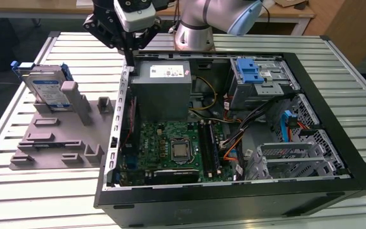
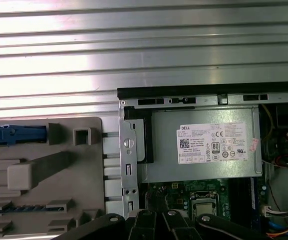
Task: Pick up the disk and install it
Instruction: 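Reach for the disk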
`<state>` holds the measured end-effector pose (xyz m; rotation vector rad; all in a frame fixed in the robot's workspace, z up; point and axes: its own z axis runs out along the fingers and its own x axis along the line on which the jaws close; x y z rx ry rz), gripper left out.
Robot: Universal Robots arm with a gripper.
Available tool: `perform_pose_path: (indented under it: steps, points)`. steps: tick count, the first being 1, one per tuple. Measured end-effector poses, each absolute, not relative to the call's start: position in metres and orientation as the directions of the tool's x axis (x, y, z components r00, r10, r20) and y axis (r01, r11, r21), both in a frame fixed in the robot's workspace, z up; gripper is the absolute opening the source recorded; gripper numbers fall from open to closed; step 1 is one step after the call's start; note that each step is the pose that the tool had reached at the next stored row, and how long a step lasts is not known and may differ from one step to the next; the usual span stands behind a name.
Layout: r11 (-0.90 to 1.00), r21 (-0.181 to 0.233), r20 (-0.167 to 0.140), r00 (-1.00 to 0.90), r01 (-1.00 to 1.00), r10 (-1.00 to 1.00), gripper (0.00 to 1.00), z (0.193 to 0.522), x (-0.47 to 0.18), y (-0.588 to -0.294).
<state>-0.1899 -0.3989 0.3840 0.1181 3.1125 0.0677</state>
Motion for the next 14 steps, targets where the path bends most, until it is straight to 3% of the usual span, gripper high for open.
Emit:
perform_pose_path:
  steps: [14]
  points:
    - [0.996,0.044,-0.024,-0.997,0.075,0.076,0.11,0.3827,-0.1957,-0.3989]
